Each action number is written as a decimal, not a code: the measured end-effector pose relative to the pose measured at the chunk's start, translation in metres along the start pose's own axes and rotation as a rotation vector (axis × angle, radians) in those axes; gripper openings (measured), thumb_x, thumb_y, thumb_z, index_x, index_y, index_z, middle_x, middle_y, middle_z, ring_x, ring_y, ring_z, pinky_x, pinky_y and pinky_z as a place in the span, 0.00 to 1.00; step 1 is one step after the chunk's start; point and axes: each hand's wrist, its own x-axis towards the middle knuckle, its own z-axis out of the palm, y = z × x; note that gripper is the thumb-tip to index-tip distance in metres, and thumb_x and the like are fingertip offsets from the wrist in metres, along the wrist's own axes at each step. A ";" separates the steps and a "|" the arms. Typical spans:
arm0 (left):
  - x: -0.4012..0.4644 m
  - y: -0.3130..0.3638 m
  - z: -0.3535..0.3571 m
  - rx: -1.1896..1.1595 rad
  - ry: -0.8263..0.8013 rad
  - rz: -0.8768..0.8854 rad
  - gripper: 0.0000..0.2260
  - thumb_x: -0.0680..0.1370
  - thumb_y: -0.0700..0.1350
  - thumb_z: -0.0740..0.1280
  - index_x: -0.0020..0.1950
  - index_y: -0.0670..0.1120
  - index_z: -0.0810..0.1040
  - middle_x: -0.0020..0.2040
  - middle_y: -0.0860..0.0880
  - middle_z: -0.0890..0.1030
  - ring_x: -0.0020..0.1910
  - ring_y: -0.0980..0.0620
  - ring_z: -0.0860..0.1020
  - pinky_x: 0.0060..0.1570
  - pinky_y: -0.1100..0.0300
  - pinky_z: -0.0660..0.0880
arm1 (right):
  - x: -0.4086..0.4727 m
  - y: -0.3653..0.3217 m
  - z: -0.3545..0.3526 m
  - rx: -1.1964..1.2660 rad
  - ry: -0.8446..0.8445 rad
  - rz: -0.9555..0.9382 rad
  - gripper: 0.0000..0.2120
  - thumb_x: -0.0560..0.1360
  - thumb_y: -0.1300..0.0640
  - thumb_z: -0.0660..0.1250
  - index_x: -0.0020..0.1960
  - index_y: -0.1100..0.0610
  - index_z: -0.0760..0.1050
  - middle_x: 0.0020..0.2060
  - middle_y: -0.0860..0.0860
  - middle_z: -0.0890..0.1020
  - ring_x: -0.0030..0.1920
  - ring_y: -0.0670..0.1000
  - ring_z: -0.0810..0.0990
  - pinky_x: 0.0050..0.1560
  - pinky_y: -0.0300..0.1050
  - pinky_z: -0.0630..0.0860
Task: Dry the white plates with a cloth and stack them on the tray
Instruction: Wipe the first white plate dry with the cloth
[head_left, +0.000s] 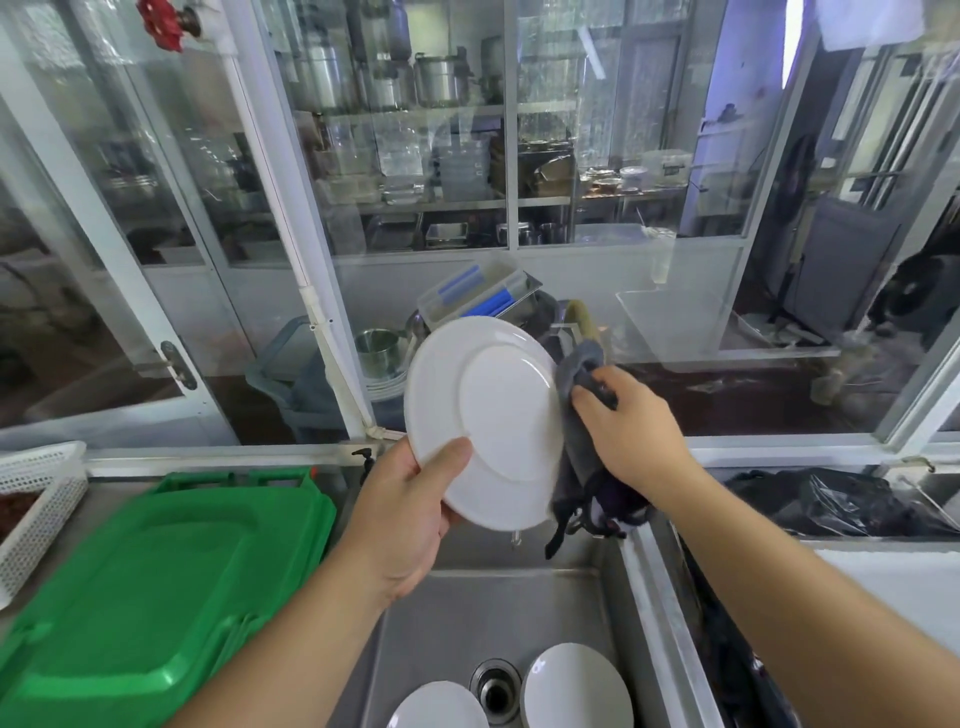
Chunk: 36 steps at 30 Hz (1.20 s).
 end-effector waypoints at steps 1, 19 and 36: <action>0.000 0.002 -0.001 0.091 -0.008 0.027 0.10 0.75 0.45 0.75 0.52 0.59 0.88 0.58 0.52 0.87 0.58 0.52 0.85 0.50 0.58 0.82 | -0.004 0.003 0.002 0.014 -0.045 0.043 0.09 0.83 0.45 0.64 0.53 0.49 0.76 0.44 0.45 0.82 0.45 0.46 0.80 0.44 0.47 0.76; -0.005 0.017 0.013 1.757 -0.481 0.671 0.31 0.82 0.38 0.62 0.84 0.55 0.59 0.82 0.55 0.62 0.80 0.53 0.66 0.78 0.55 0.64 | -0.062 -0.003 -0.019 1.294 -0.378 0.433 0.45 0.68 0.22 0.65 0.66 0.59 0.84 0.65 0.65 0.83 0.64 0.65 0.83 0.61 0.60 0.81; -0.026 -0.025 0.033 1.792 -0.522 0.719 0.29 0.81 0.65 0.60 0.81 0.58 0.68 0.81 0.55 0.67 0.80 0.49 0.65 0.77 0.48 0.65 | -0.088 0.063 -0.023 1.472 -0.413 0.316 0.37 0.66 0.35 0.76 0.68 0.55 0.82 0.67 0.65 0.81 0.64 0.66 0.82 0.62 0.64 0.79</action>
